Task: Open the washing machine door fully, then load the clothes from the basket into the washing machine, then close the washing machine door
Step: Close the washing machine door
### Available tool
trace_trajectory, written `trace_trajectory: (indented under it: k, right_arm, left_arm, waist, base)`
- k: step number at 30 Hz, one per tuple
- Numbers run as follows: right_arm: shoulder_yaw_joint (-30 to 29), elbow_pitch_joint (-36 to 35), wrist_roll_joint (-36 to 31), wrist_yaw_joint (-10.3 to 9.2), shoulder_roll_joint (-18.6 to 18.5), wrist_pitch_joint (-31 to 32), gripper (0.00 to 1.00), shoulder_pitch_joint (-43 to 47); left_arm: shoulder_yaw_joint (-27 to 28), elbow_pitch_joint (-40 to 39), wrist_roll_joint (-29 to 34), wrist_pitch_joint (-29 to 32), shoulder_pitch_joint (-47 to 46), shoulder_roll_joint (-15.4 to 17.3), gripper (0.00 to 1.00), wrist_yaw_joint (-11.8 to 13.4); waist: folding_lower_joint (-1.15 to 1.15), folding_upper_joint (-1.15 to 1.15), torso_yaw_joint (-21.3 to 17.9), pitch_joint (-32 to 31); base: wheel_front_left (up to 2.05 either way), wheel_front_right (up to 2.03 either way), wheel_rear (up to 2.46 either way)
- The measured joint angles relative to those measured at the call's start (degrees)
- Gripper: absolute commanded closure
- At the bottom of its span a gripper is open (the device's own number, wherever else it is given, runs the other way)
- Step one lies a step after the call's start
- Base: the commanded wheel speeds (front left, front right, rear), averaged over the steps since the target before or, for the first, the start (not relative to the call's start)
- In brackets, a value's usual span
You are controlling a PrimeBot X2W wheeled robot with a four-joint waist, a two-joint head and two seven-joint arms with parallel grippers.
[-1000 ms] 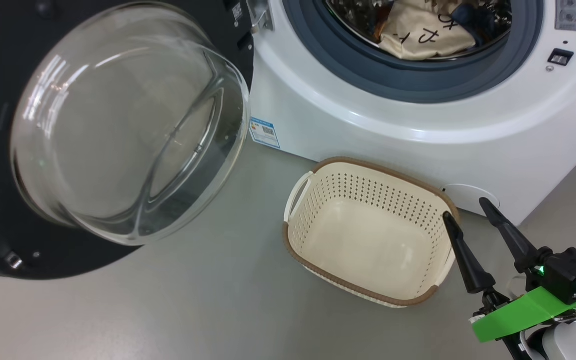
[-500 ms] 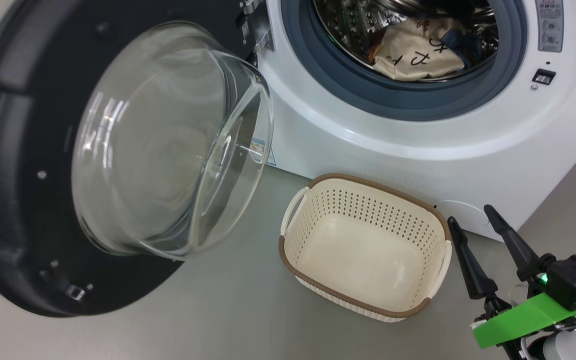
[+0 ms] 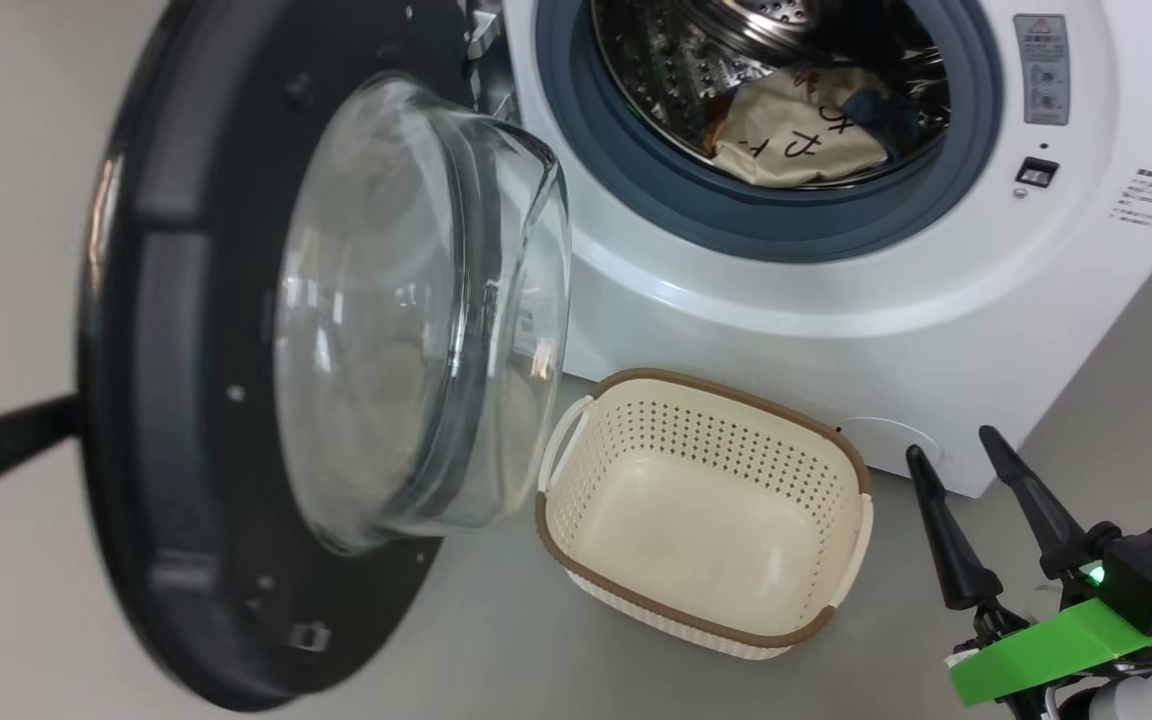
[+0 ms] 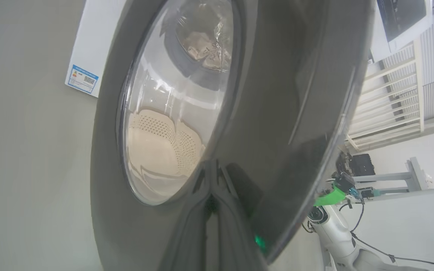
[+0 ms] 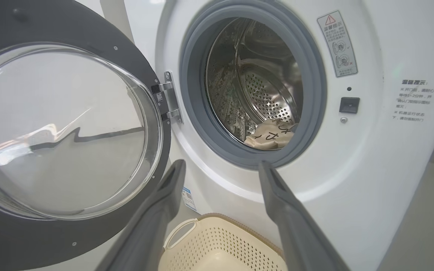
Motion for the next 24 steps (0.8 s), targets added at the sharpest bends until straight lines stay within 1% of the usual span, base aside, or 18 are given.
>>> trace_trajectory:
  k: [7,12,20,21,23,24]
  right_arm:
    - [-1.3,0.1,-0.1,0.00,0.5,0.0,0.00,1.5]
    - [-2.6,0.1,-0.2,0.00,0.9,0.0,0.00,1.9]
    - [-3.7,-0.1,-0.2,0.00,1.9,0.0,0.00,1.9]
    - [-3.7,-0.1,-0.2,0.00,1.9,0.0,0.00,1.9]
    - [-3.9,-0.1,-0.2,0.00,2.0,0.0,0.00,1.9]
    - [-4.1,-0.2,-0.2,0.00,2.2,0.0,0.00,2.0]
  left_arm:
    - [-3.5,-6.6,0.4,2.8,0.5,-3.0,1.00,0.0]
    - [-5.1,-8.8,1.2,3.4,0.4,-4.8,1.00,0.0]
    - [-6.9,-10.4,3.8,1.4,0.0,-8.9,1.00,0.0]
    - [-6.9,-10.4,3.8,1.4,0.0,-8.9,1.00,0.0]
    - [-7.3,-10.4,4.4,0.5,-0.2,-9.8,1.00,0.0]
    - [-7.5,-10.4,5.1,-0.3,-0.5,-10.5,1.00,0.0]
  waist:
    - [0.00,0.00,-2.5,-0.7]
    - [0.00,0.00,-4.8,-1.1]
    - [0.00,0.00,-9.2,-1.5]
    - [0.00,0.00,-9.2,-1.5]
    - [0.00,0.00,-10.5,-1.5]
    - [0.00,0.00,-11.8,-1.6]
  base:
    - [0.00,0.00,0.00]
    - [0.00,0.00,0.00]
    - [0.00,0.00,0.00]
    - [0.00,0.00,0.00]
    - [0.00,0.00,0.00]
    - [0.00,0.00,0.00]
